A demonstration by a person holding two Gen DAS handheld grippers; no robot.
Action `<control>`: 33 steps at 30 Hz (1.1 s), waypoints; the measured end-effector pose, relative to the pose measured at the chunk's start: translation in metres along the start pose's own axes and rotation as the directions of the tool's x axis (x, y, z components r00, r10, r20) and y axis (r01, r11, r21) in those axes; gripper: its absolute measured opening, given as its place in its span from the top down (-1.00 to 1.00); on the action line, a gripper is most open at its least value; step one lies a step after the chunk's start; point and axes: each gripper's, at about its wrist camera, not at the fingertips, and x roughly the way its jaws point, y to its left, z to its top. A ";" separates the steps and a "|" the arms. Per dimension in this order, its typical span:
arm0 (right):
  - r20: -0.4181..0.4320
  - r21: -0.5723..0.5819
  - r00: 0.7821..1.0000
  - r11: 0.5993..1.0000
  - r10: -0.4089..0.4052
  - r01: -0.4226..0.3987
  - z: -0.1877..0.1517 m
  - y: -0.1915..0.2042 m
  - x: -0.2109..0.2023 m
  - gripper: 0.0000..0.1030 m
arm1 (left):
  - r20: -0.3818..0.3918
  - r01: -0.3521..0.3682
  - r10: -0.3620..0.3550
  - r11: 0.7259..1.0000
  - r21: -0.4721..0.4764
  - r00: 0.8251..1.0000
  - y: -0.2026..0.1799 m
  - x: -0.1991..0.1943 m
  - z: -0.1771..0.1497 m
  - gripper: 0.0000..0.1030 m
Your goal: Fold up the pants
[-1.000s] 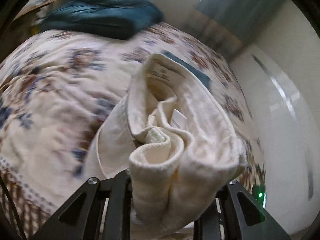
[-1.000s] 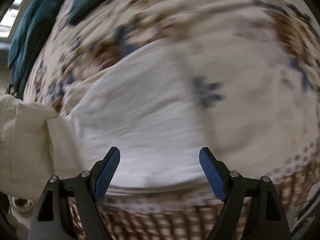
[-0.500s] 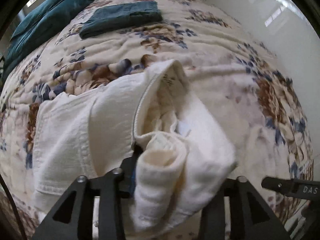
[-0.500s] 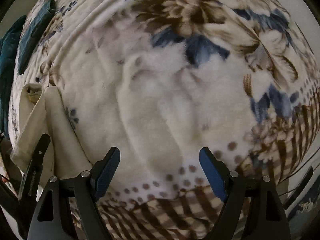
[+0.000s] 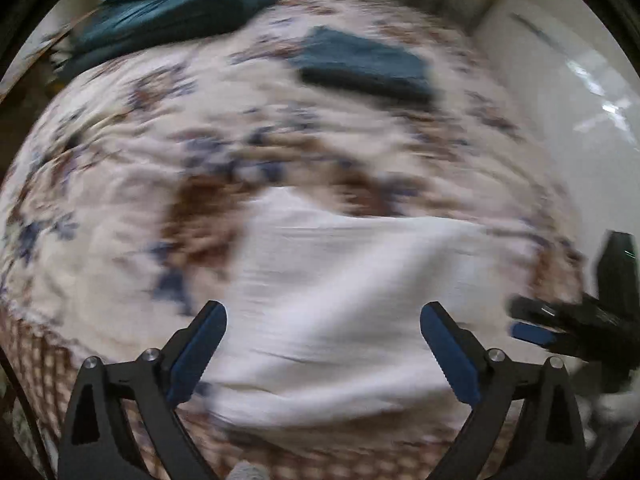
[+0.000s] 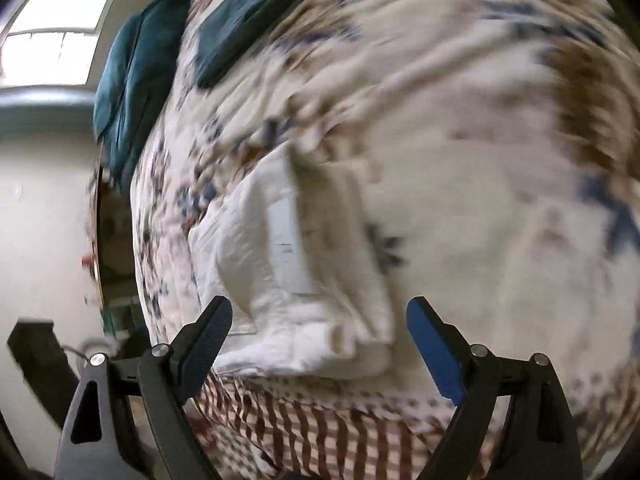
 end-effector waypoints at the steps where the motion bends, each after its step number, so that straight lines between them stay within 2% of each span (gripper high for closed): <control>1: -0.034 0.000 0.999 1.000 0.005 -0.005 0.000 0.001 0.013 -0.72 | -0.040 -0.026 0.024 0.999 -0.034 0.999 0.019 0.019 0.002 -0.92; 2: -0.072 0.005 0.997 1.000 0.011 -0.011 0.003 0.001 0.028 -0.49 | -0.076 -0.032 0.027 0.997 -0.065 0.997 0.036 0.038 0.003 -0.92; 3: -0.097 0.018 0.995 1.000 -0.001 0.003 0.003 -0.001 0.042 -0.04 | -0.112 -0.042 0.033 0.996 -0.078 0.993 0.046 0.053 0.002 -0.92; 5: -0.095 0.052 0.993 0.996 -0.070 0.075 -0.005 -0.008 0.045 0.40 | -0.173 -0.043 0.030 0.997 -0.070 0.984 0.054 0.079 -0.002 -0.92; 7: -0.074 0.071 0.997 0.997 -0.030 0.035 -0.012 -0.012 0.030 0.55 | -0.210 -0.053 0.042 0.997 -0.049 0.977 0.055 0.096 -0.008 -0.93; 8: -0.066 0.062 0.997 0.998 -0.028 0.032 -0.018 -0.011 0.017 0.71 | -0.213 -0.048 0.037 0.998 -0.043 0.976 0.054 0.099 -0.010 -0.93; 9: -0.060 0.067 0.998 0.998 -0.014 0.018 -0.026 -0.013 0.005 0.74 | -0.216 -0.042 0.033 0.998 -0.039 0.976 0.054 0.101 -0.011 -0.93; 11: -0.079 0.084 0.997 0.996 -0.010 0.017 -0.036 -0.018 -0.006 0.75 | -0.219 -0.030 0.022 0.999 -0.033 0.975 0.051 0.102 -0.011 -0.93; 13: -0.113 0.095 0.990 0.991 -0.080 0.091 -0.046 -0.037 -0.008 0.75 | -0.230 -0.024 0.020 1.000 -0.016 0.973 0.048 0.106 -0.011 -1.00; 15: -0.160 0.161 0.982 0.979 -0.100 0.126 -0.051 -0.064 0.012 0.75 | -0.241 -0.022 0.021 1.000 0.000 0.970 0.046 0.112 -0.010 -1.00; 17: -0.182 0.179 0.976 0.972 -0.120 0.153 -0.047 -0.071 0.024 0.74 | -0.249 -0.022 0.025 1.000 0.015 0.968 0.042 0.117 -0.008 -1.00; 19: -0.170 0.150 0.977 0.977 -0.126 0.152 -0.040 -0.065 0.018 0.72 | -0.244 -0.030 0.038 0.999 0.038 0.969 0.039 0.115 -0.006 -1.00; 22: -0.145 0.115 0.983 0.984 -0.117 0.134 -0.032 -0.053 -0.007 0.47 | -0.219 -0.003 0.009 1.000 0.026 0.976 0.034 0.099 0.001 -0.99; 23: -0.127 0.096 0.983 0.984 -0.135 0.148 -0.029 -0.048 -0.015 0.14 | -0.196 -0.002 0.005 1.000 0.017 0.981 0.034 0.092 0.005 -0.99; 24: -0.099 0.068 0.981 0.983 -0.165 0.172 -0.026 -0.040 -0.028 -0.19 | -0.162 -0.019 0.021 1.000 0.010 0.987 0.035 0.084 0.010 -0.99; 25: -0.085 0.053 0.981 0.982 -0.175 0.180 -0.023 -0.032 -0.034 -0.27 | -0.137 -0.049 0.049 0.999 0.008 0.989 0.036 0.079 0.014 -0.99; 26: -0.072 0.038 0.983 0.984 -0.168 0.171 -0.018 -0.021 -0.039 -0.28 | -0.112 -0.086 0.086 0.996 0.006 0.990 0.037 0.076 0.018 -0.99; 28: -0.073 -0.029 0.987 0.989 -0.144 0.142 0.002 0.016 -0.036 -0.28 | -0.073 -0.193 0.191 0.981 -0.010 0.979 0.042 0.074 0.025 -0.99; 30: -0.079 -0.141 0.987 0.982 -0.137 0.125 0.024 0.063 -0.019 -0.28 | -0.079 -0.237 0.233 0.970 -0.046 0.969 0.056 0.076 0.027 -0.99; 33: -0.140 -0.306 0.977 0.945 -0.162 0.113 0.057 0.138 0.037 -0.28 | -0.138 -0.224 0.206 0.965 -0.133 0.969 0.076 0.088 0.027 -0.99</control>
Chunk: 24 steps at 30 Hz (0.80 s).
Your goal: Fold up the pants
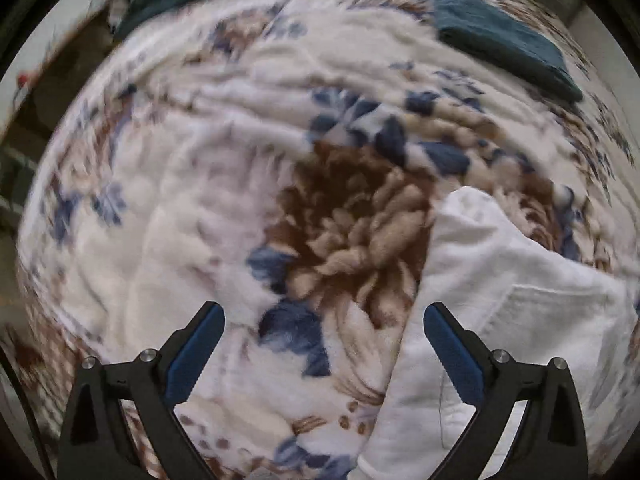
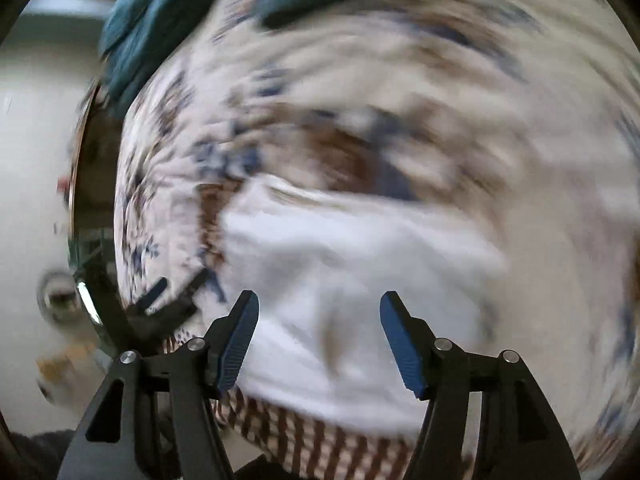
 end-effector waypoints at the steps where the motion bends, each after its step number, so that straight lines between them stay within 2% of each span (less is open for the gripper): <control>1: -0.027 -0.042 1.000 0.999 -0.007 0.006 0.016 0.018 0.015 -0.28 | -0.022 -0.006 0.005 1.000 -0.027 1.000 0.006 0.006 0.001 -0.99; 3: -0.105 -0.131 0.993 0.991 -0.044 0.030 0.053 0.057 0.060 -0.28 | -0.051 0.007 -0.010 0.998 -0.063 0.999 0.016 0.016 -0.002 -0.99; 5: -0.166 -0.232 0.975 0.967 -0.151 0.110 0.073 0.090 0.102 -0.28 | -0.069 0.014 -0.020 0.995 -0.097 0.997 0.028 0.022 -0.007 -0.99; 6: -0.224 -0.322 0.951 0.937 -0.214 0.135 0.083 0.110 0.133 -0.28 | -0.077 0.019 -0.027 0.994 -0.108 0.997 0.034 0.025 -0.009 -0.99; 7: -0.287 -0.373 0.917 0.914 -0.279 0.161 0.084 0.119 0.157 -0.28 | -0.089 0.019 -0.029 0.993 -0.116 0.996 0.038 0.028 -0.011 -0.99; 9: -0.332 -0.465 0.848 0.854 -0.413 0.233 0.083 0.127 0.191 -0.22 | -0.114 0.030 -0.046 0.990 -0.137 0.992 0.047 0.034 -0.015 -0.99; 10: -0.315 -0.501 0.827 0.822 -0.465 0.272 0.082 0.127 0.201 -0.20 | -0.122 0.038 -0.056 0.988 -0.147 0.991 0.050 0.037 -0.017 -0.99; 11: -0.321 -0.478 0.825 0.832 -0.465 0.283 0.085 0.124 0.205 -0.05 | -0.137 0.050 -0.072 0.986 -0.157 0.988 0.054 0.040 -0.019 -0.99; 12: -0.357 -0.361 0.845 0.893 -0.398 0.268 0.092 0.113 0.202 0.13 | -0.145 0.061 -0.085 0.985 -0.163 0.986 0.057 0.042 -0.020 -0.99; 13: -0.391 -0.254 0.865 0.940 -0.314 0.226 0.097 0.103 0.198 0.23 | -0.151 0.080 -0.106 0.982 -0.169 0.983 0.059 0.046 -0.021 -0.99; 14: -0.423 -0.097 0.887 0.983 -0.184 0.158 0.103 0.085 0.191 0.30 | -0.156 0.091 -0.118 0.981 -0.169 0.981 0.061 0.049 -0.022 -0.99; 15: -0.434 0.046 0.898 0.994 -0.067 0.096 0.108 0.067 0.186 0.38 | -0.164 0.103 -0.131 0.980 -0.168 0.978 0.063 0.052 -0.024 -0.99; 16: -0.431 0.195 0.900 0.980 0.061 0.027 0.109 0.048 0.184 0.53 | -0.169 0.118 -0.146 0.979 -0.165 0.975 0.064 0.056 -0.025 -0.99; 17: -0.391 0.404 0.895 0.914 0.215 -0.044 0.106 0.018 0.180 0.58 | -0.174 0.128 -0.156 0.979 -0.160 0.972 0.063 0.059 -0.026 -0.99; 19: -0.308 0.584 0.889 0.805 0.340 -0.106 0.097 -0.015 0.179 0.62 | -0.189 0.144 -0.170 0.979 -0.144 0.967 0.060 0.065 -0.028 -0.99; 20: -0.288 0.599 0.892 0.792 0.349 -0.116 0.095 -0.022 0.178 0.63 | -0.190 0.150 -0.175 0.979 -0.137 0.966 0.060 0.066 -0.031 -0.99; 22: -0.288 0.591 0.899 0.800 0.329 -0.104 0.094 -0.018 0.178 0.63 | -0.191 0.155 -0.176 0.981 -0.117 0.966 0.059 0.068 -0.031 -0.99; 23: -0.276 0.603 0.904 0.791 0.327 -0.102 0.095 -0.016 0.177 0.62 | -0.194 0.159 -0.178 0.981 -0.110 0.965 0.058 0.068 -0.032 -0.99; 24: -0.243 0.649 0.903 0.751 0.355 -0.121 0.094 -0.018 0.178 0.62 | -0.199 0.164 -0.183 0.981 -0.108 0.963 0.059 0.069 -0.032 -0.99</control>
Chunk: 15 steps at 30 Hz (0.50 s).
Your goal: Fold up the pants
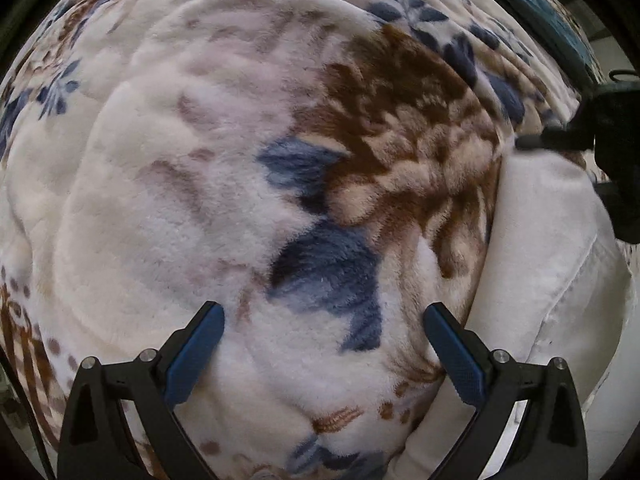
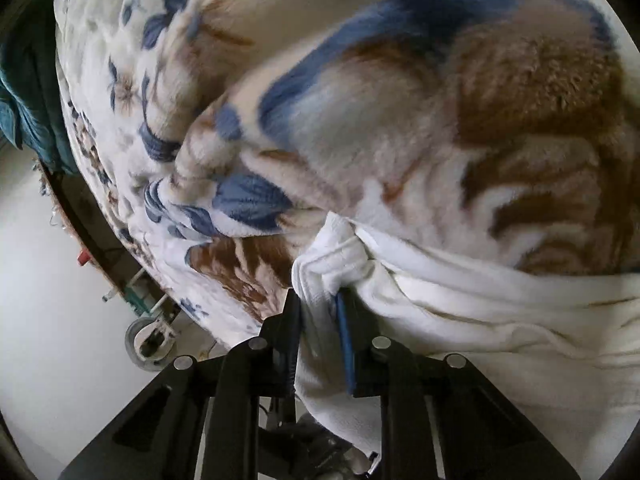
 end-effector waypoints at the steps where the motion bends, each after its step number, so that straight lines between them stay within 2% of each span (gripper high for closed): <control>1: 0.010 0.084 0.997 0.993 0.082 -0.083 0.002 -0.009 -0.004 0.62 | -0.003 0.006 -0.006 1.000 -0.001 1.000 0.001 0.001 0.001 -0.99; 2: 0.020 0.148 0.988 0.977 0.153 -0.155 0.004 -0.019 -0.011 0.62 | -0.008 0.013 -0.013 1.000 -0.005 1.000 0.002 0.001 0.002 -0.99; 3: 0.033 0.200 0.966 0.945 0.256 -0.258 0.006 -0.028 -0.015 0.63 | -0.012 0.020 -0.021 1.000 -0.011 1.000 0.003 0.002 0.002 -0.99; 4: 0.034 0.197 0.958 0.938 0.285 -0.286 0.006 -0.029 -0.019 0.64 | -0.013 0.024 -0.024 1.000 -0.015 1.000 0.002 0.003 0.006 -0.99; 5: 0.044 0.148 0.963 0.952 0.265 -0.269 0.005 -0.022 -0.027 0.64 | -0.013 0.028 -0.028 0.999 -0.018 1.000 0.003 0.003 0.003 -0.99; 6: 0.057 0.026 0.985 0.986 0.165 -0.167 0.003 -0.002 -0.037 0.63 | -0.012 0.031 -0.031 0.999 -0.019 0.999 0.005 0.003 0.002 -0.99; 7: 0.092 -0.144 0.996 0.989 -0.008 0.021 -0.002 0.027 -0.045 0.63 | -0.013 0.032 -0.032 0.999 -0.019 0.999 0.003 0.006 0.012 -0.99; 8: 0.140 -0.281 0.975 0.937 -0.172 0.206 -0.010 0.054 -0.045 0.43 | -0.012 0.032 -0.032 0.999 -0.019 0.999 0.004 0.006 0.010 -0.99; 9: 0.184 -0.382 0.934 0.854 -0.305 0.354 -0.018 0.075 -0.040 -0.16 | -0.011 0.032 -0.032 0.999 -0.018 0.999 0.005 0.005 0.010 -0.99; 10: 0.205 -0.441 0.898 0.782 -0.389 0.439 -0.024 0.089 -0.033 -0.45 | -0.012 0.030 -0.030 0.999 -0.017 0.999 0.004 0.005 0.011 -0.99; 11: 0.203 -0.484 0.881 0.738 -0.428 0.470 -0.028 0.097 -0.026 -0.60 | -0.014 0.027 -0.027 1.000 -0.014 1.000 0.003 0.007 0.010 -0.99; 12: 0.158 -0.533 0.872 0.703 -0.464 0.470 -0.031 0.105 -0.011 -0.60 | -0.013 0.026 -0.026 1.000 -0.015 1.000 0.003 0.007 0.010 -0.99; 13: 0.113 -0.552 0.866 0.695 -0.486 0.462 -0.031 0.107 0.002 -0.60 | -0.011 0.025 -0.025 1.000 -0.017 1.000 0.000 0.005 0.010 -0.99; 14: 0.072 -0.569 0.846 0.675 -0.528 0.469 -0.031 0.107 0.017 -0.60 | -0.011 0.023 -0.023 1.000 -0.016 1.000 -0.002 0.003 0.008 -0.99; 15: 0.047 -0.612 0.791 0.609 -0.609 0.505 -0.029 0.109 0.044 -0.59 | -0.011 0.018 -0.018 1.000 -0.014 1.000 -0.001 0.005 0.010 -0.99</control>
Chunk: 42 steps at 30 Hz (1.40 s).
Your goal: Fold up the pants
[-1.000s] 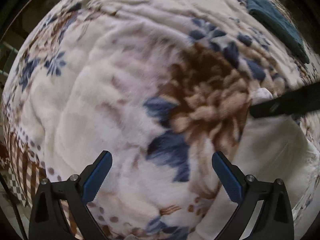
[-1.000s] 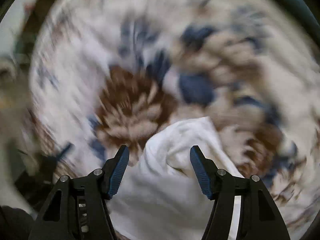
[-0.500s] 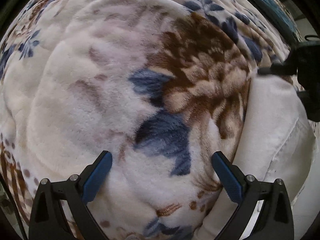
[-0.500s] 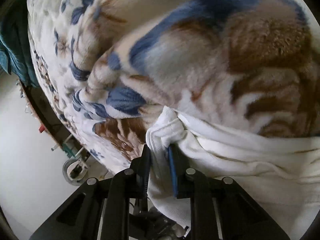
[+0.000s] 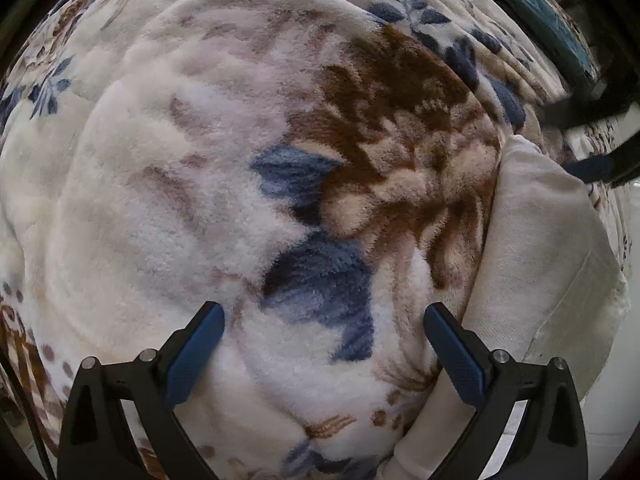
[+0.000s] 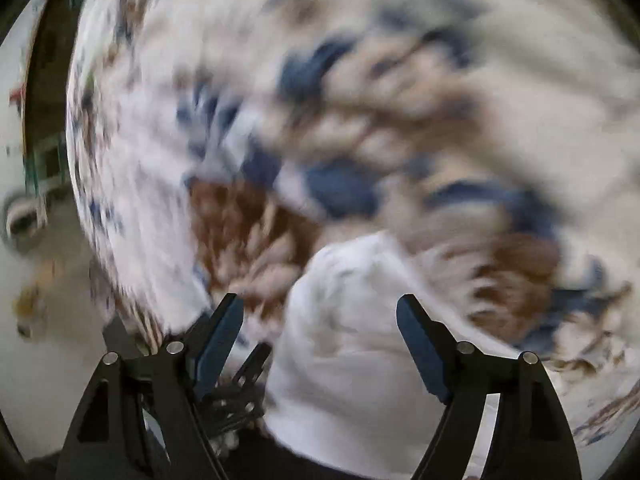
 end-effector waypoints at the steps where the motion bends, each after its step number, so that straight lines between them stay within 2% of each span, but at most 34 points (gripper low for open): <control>1: -0.026 -0.034 0.996 0.996 -0.085 0.084 0.006 0.005 0.013 -0.55 | 0.000 -0.004 0.004 1.000 0.004 1.000 -0.004 -0.003 -0.001 -0.99; 2: -0.033 -0.056 0.987 0.987 -0.155 0.153 0.009 0.005 0.026 -0.36 | 0.001 -0.008 0.008 1.000 0.008 1.000 -0.007 -0.002 -0.003 -0.99; 3: -0.039 -0.016 0.994 0.995 -0.098 0.098 0.011 -0.001 0.034 -0.14 | -0.001 -0.014 0.014 1.000 0.014 1.000 -0.007 0.000 -0.002 -0.99; 4: -0.051 0.039 0.998 0.999 -0.029 0.031 0.012 -0.007 0.038 -0.04 | -0.003 -0.019 0.019 1.000 0.019 1.000 -0.010 -0.004 -0.005 -0.99; 6: -0.041 0.118 0.996 0.990 0.076 -0.071 0.007 -0.015 0.034 0.14 | 0.001 -0.013 0.013 1.000 0.021 1.000 -0.009 -0.004 -0.006 -0.99; 8: -0.010 0.186 0.981 0.964 0.196 -0.190 -0.006 -0.031 0.029 0.20 | 0.001 -0.004 0.004 1.000 0.019 1.000 -0.009 -0.003 -0.007 -0.99; 10: 0.053 0.320 0.918 0.864 0.393 -0.388 -0.014 -0.062 0.033 0.24 | 0.003 0.003 -0.003 1.000 0.020 1.000 -0.007 -0.003 -0.007 -0.99; 11: 0.108 0.403 0.869 0.777 0.484 -0.483 -0.018 -0.077 0.037 0.30 | 0.002 0.003 -0.003 1.000 0.022 1.000 -0.008 -0.002 -0.007 -0.99; 12: 0.204 0.489 0.780 0.628 0.592 -0.605 -0.026 -0.101 0.046 0.36 | 0.001 0.000 0.000 1.000 0.025 1.000 -0.009 -0.001 -0.006 -0.99; 13: 0.269 0.522 0.713 0.524 0.647 -0.673 -0.032 -0.112 0.054 0.39 | 0.000 -0.002 0.002 1.000 0.024 1.000 -0.009 0.000 -0.006 -0.99; 14: 0.329 0.539 0.659 0.439 0.676 -0.719 -0.037 -0.121 0.062 0.42 | -0.001 -0.002 0.002 1.000 0.021 1.000 -0.008 0.003 -0.005 -0.99; 15: 0.369 0.547 0.633 0.391 0.681 -0.740 -0.041 -0.126 0.069 0.46 | -0.003 -0.001 0.001 1.000 0.016 1.000 -0.009 0.004 -0.004 -0.99; 16: 0.382 0.547 0.638 0.392 0.669 -0.739 -0.042 -0.127 0.069 0.50 | -0.005 0.000 0.000 1.000 0.014 1.000 -0.008 0.005 -0.003 -0.99; 17: 0.387 0.546 0.654 0.411 0.650 -0.730 -0.041 -0.126 0.065 0.57 | -0.006 0.000 0.000 1.000 0.015 1.000 -0.009 0.005 -0.002 -0.99; 19: 0.371 0.526 0.753 0.545 0.543 -0.652 -0.035 -0.117 0.044 0.74 | -0.004 -0.002 0.002 1.000 0.024 1.000 -0.009 0.004 -0.003 -0.99; 20: 0.360 0.496 0.801 0.629 0.478 -0.598 -0.030 -0.110 0.030 0.81 | -0.003 -0.005 0.005 0.999 0.031 1.000 -0.006 0.004 -0.003 -0.99; 21: 0.320 0.426 0.874 0.768 0.366 -0.478 -0.022 -0.090 0.012 0.87 | 0.000 -0.011 0.011 0.999 0.038 1.000 -0.007 0.004 -0.003 -0.99; 22: 0.292 0.376 0.916 0.848 0.274 -0.374 -0.018 -0.073 0.001 0.87 | 0.003 -0.016 0.016 0.999 0.046 1.000 -0.008 0.005 -0.004 -0.99; 23: 0.288 0.317 0.938 0.905 0.195 -0.286 -0.014 -0.057 -0.011 0.90 | 0.003 -0.021 0.021 0.998 0.051 1.000 -0.009 0.005 -0.005 -0.99; 24: 0.289 0.277 0.948 0.937 0.132 -0.215 -0.010 -0.045 -0.020 0.92 | 0.004 -0.024 0.023 0.998 0.056 1.000 -0.011 0.004 -0.006 -0.99; 25: 0.307 0.290 0.947 0.939 0.090 -0.183 -0.009 -0.046 -0.027 0.93 | 0.004 -0.022 0.021 0.998 0.055 1.000 -0.011 0.004 -0.007 -0.99; 26: 0.328 0.315 0.940 0.928 0.090 -0.199 -0.006 -0.051 -0.033 1.00 | 0.002 -0.022 0.022 0.998 0.055 1.000 -0.012 0.004 -0.007 -0.99; 28: 0.390 0.401 0.917 0.882 0.079 -0.247 -0.002 -0.083 -0.056 0.99 | -0.004 -0.026 0.026 0.998 0.059 1.000 -0.012 0.004 -0.007 -0.98; 30: 0.398 0.375 0.892 0.848 0.216 -0.373 0.009 -0.093 -0.063 0.98 | -0.004 -0.018 0.018 0.998 0.052 1.000 -0.011 0.002 -0.007 -0.98; 31: 0.378 0.342 0.885 0.848 0.271 -0.406 0.012 -0.095 -0.059 0.98 | -0.003 -0.014 0.014 0.999 0.048 1.000 -0.011 0.002 -0.007 -0.98; 32: 0.323 0.294 0.902 0.876 0.285 -0.382 0.018 -0.083 -0.061 0.95 | -0.003 -0.012 0.012 0.999 0.044 1.000 -0.011 0.002 -0.007 -0.98; 33: 0.269 0.253 0.933 0.917 0.240 -0.308 0.023 -0.070 -0.060 0.75 | -0.002 -0.009 0.010 0.999 0.040 1.000 -0.011 0.003 -0.008 -0.98; 34: 0.230 0.216 0.953 0.944 0.198 -0.248 0.023 -0.063 -0.057 0.56 | -0.001 -0.009 0.009 0.999 0.038 1.000 -0.009 0.002 -0.007 -0.98; 35: 0.181 0.172 0.970 0.966 0.163 -0.194 0.027 -0.043 -0.047 0.05 | -0.001 -0.010 0.010 0.999 0.036 1.000 -0.009 0.002 -0.007 -0.98; 36: 0.150 0.152 0.977 0.973 0.149 -0.172 0.028 -0.033 -0.041 -0.27 | 0.000 -0.011 0.011 0.999 0.035 1.000 -0.009 0.002 -0.007 -0.98; 38: 0.113 0.101 0.984 0.984 0.138 -0.150 0.023 -0.018 -0.034 -0.28 | 0.002 -0.013 0.013 0.999 0.034 1.000 -0.009 0.000 -0.007 -0.98; 41: 0.049 0.004 0.997 0.999 -0.051 0.051 0.026 0.007 -0.008 -0.24 | 0.005 -0.013 0.013 0.999 0.036 1.000 -0.010 -0.001 -0.008 -0.98; 42: 0.048 -0.044 0.990 0.989 -0.135 0.138 0.030 0.016 -0.002 0.23 | 0.007 -0.015 0.015 0.999 0.038 1.000 -0.011 -0.002 -0.008 -0.98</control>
